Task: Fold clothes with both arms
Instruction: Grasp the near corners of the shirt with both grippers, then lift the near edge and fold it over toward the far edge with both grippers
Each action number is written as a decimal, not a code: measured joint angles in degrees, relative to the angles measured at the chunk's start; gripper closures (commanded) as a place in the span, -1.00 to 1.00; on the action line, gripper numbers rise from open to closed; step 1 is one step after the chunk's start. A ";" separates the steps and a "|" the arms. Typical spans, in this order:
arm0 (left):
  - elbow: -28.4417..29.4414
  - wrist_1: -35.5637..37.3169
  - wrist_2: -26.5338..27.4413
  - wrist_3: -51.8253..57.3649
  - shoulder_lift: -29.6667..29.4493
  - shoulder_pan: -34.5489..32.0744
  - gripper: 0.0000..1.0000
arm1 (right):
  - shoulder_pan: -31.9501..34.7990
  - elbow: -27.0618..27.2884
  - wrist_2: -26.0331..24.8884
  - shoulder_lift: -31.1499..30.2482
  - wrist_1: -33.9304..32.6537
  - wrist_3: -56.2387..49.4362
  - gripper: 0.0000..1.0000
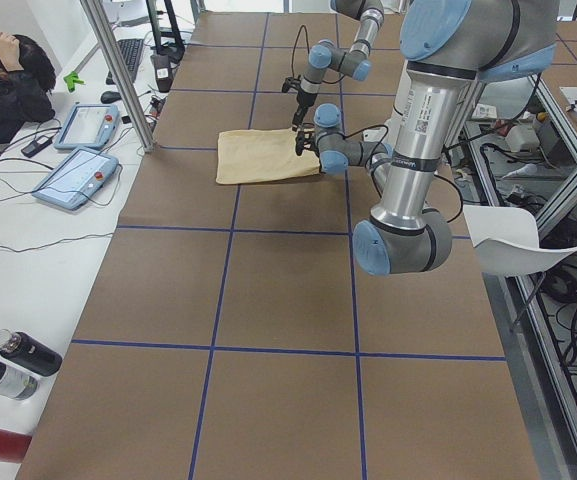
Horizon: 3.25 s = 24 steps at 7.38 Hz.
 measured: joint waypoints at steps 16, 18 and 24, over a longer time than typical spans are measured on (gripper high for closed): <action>-2.34 0.19 -0.49 0.00 0.22 0.35 1.00 | -2.21 0.01 -3.52 1.11 -0.48 -0.63 1.00; -3.40 0.19 -1.40 -0.24 0.26 0.40 1.00 | -2.17 1.83 -3.53 0.63 -0.70 -0.62 1.00; -20.48 9.76 -7.47 -1.17 4.93 1.70 1.00 | -9.71 27.98 -3.45 -6.59 -18.15 2.52 1.00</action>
